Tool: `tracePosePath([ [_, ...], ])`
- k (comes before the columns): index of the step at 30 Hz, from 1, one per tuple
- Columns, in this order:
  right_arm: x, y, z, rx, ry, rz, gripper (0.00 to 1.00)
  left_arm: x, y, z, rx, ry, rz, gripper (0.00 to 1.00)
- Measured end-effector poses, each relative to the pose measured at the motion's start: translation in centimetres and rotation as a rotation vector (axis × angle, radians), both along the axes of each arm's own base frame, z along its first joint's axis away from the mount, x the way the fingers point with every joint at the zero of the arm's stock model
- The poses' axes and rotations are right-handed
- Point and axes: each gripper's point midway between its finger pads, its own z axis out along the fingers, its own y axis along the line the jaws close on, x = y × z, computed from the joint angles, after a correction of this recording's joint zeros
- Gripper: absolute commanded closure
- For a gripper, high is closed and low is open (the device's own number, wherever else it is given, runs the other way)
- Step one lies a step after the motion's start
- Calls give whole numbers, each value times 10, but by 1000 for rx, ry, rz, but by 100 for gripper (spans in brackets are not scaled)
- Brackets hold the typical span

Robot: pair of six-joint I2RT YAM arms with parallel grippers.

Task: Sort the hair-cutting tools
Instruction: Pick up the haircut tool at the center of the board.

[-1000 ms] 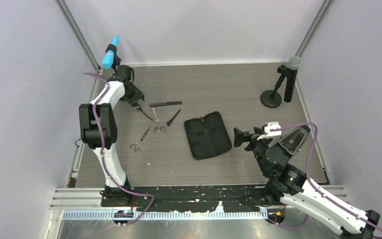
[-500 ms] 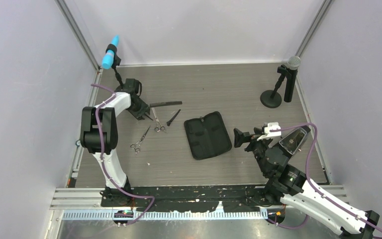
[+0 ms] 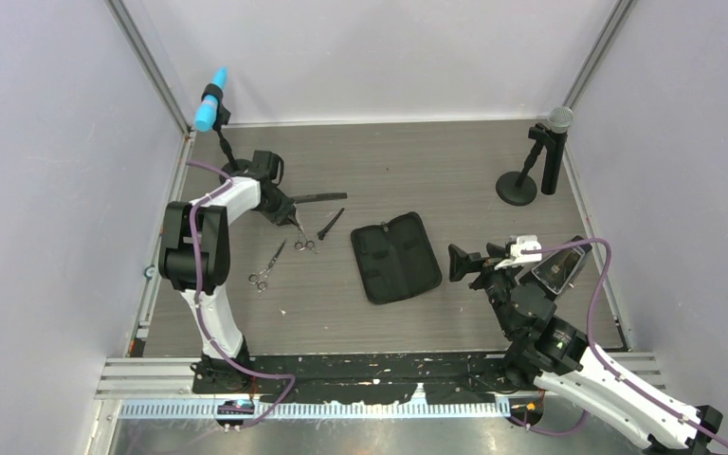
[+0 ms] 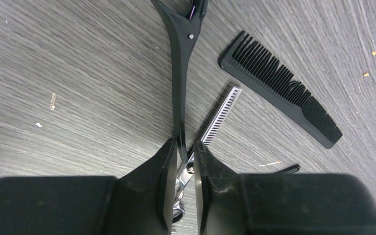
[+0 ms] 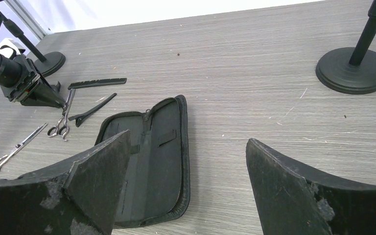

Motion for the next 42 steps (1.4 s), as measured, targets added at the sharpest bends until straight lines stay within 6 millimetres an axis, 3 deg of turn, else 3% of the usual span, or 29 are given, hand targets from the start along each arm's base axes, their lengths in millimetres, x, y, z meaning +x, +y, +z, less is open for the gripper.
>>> tracePosePath([
  [13,0,0,-1,-3,3,0,5,-12,0,-5,3,17,-15,87],
  [22,0,-1,-2,-6,6,0,5,-23,-3,-5,39,40,-84,80],
  [28,-1,-1,-3,-5,8,-1,5,-23,-3,-6,45,50,-100,85],
  [32,-1,-1,-3,-4,10,-1,5,-23,-3,-6,48,54,-103,100],
  [42,-2,7,-6,-12,22,39,4,-33,-3,-5,80,48,-150,100],
])
